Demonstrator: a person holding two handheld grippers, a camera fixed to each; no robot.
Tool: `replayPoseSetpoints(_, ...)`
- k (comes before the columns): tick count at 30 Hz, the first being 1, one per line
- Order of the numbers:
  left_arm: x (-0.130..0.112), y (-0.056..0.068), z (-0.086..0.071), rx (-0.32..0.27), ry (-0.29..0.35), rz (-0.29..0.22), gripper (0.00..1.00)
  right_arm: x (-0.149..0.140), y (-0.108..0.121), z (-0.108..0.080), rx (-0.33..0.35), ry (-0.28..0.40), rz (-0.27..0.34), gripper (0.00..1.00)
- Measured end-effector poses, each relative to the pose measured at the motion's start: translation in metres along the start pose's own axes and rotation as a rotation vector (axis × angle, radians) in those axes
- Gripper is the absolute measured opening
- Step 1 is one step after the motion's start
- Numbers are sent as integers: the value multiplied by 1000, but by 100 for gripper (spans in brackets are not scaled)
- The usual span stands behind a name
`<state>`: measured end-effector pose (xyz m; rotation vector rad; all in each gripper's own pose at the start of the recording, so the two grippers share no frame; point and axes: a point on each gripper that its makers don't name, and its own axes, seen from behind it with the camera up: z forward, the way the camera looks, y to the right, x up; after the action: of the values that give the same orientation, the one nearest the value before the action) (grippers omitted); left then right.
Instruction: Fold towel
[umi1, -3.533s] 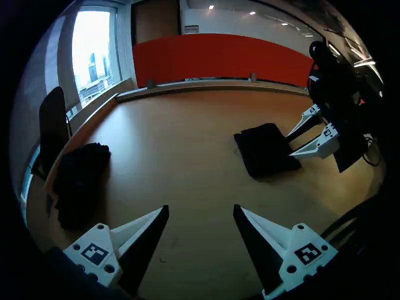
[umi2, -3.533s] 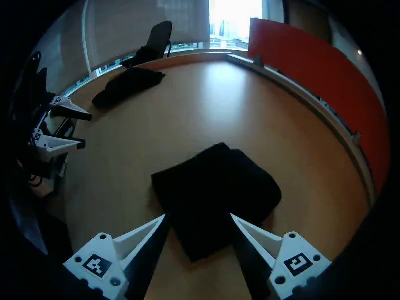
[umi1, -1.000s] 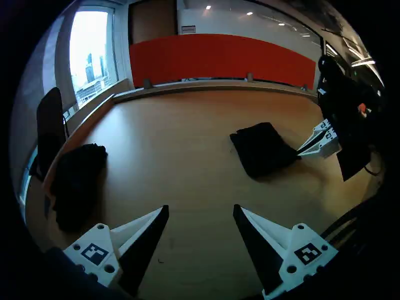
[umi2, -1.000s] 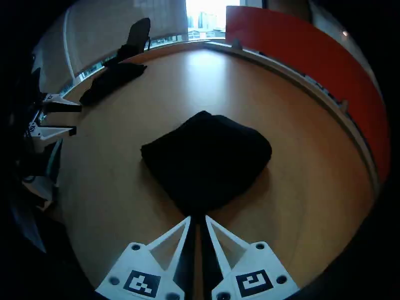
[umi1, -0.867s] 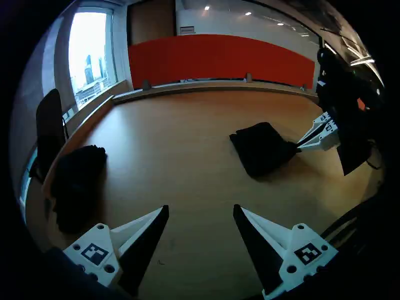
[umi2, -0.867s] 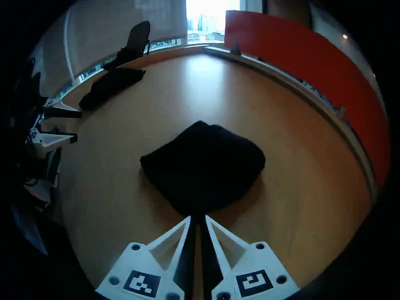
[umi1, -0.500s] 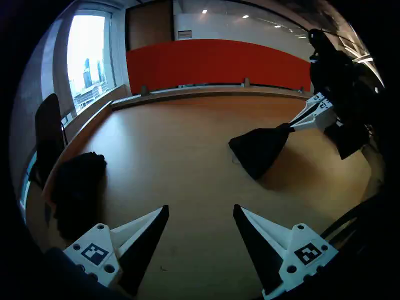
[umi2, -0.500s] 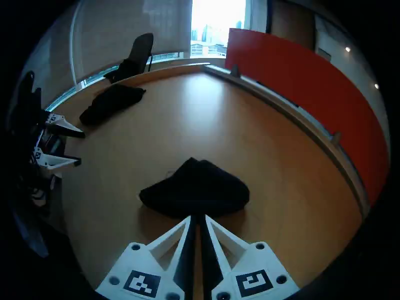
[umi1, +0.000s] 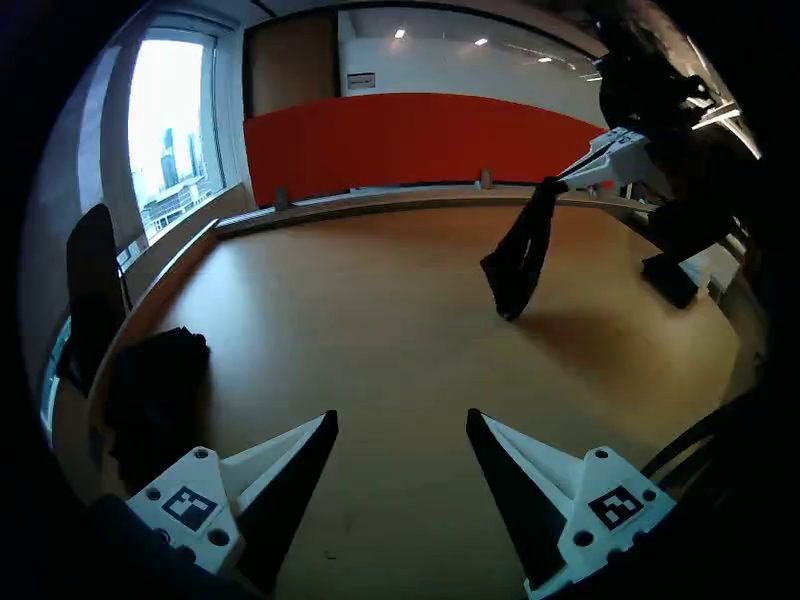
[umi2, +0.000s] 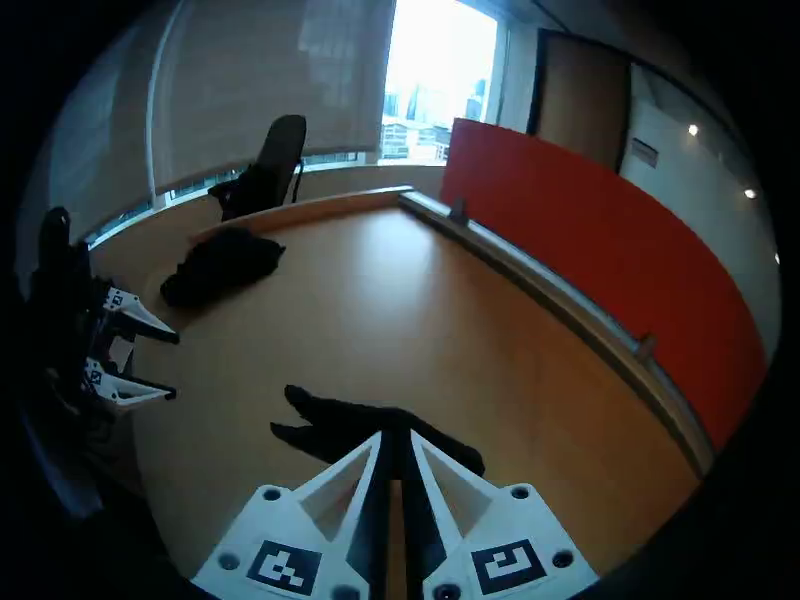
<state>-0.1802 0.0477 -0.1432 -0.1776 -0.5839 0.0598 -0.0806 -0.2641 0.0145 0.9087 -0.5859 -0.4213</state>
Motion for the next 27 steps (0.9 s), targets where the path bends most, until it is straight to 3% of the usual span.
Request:
replayPoseSetpoints(14,11,14,4,-34,8,17,96,-6,46,-36,-43,-1,21,5)
replayPoseSetpoints(27,18,16,11,-40,3,28,96,-30,96,-75,-79,-10,92,5)
